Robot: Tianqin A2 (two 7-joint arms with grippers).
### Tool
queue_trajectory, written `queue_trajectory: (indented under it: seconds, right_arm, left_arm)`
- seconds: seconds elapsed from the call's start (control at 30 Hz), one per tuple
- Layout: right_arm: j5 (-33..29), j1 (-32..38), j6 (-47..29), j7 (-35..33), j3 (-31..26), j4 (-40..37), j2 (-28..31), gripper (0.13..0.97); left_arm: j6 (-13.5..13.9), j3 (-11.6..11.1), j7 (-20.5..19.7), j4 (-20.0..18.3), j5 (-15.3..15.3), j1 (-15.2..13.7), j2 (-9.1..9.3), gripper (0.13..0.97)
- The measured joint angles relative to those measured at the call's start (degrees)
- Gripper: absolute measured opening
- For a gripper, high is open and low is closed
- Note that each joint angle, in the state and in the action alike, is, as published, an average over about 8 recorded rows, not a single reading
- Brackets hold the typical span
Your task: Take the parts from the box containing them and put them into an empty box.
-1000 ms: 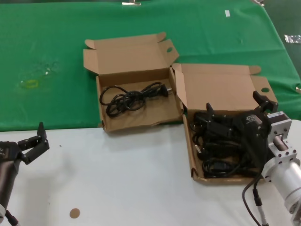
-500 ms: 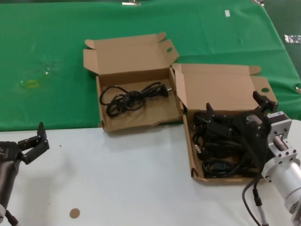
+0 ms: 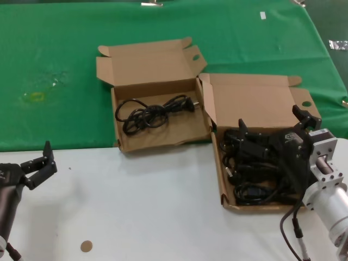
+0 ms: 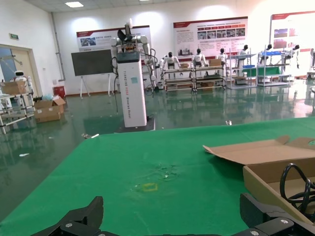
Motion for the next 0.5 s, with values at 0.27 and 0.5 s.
queue_trajectory:
  seconds: [0.27,0.5]
  right_arm:
    - [0.0,0.0,0.0,0.0,0.0,0.0,0.0,0.966]
    - [0.0,0.0,0.0,0.0,0.0,0.0,0.0,0.966]
  left_arm:
    - [0.0,0.0,0.0,0.0,0.0,0.0,0.0,0.966]
    - [0.0,0.0,0.0,0.0,0.0,0.0,0.0,0.966]
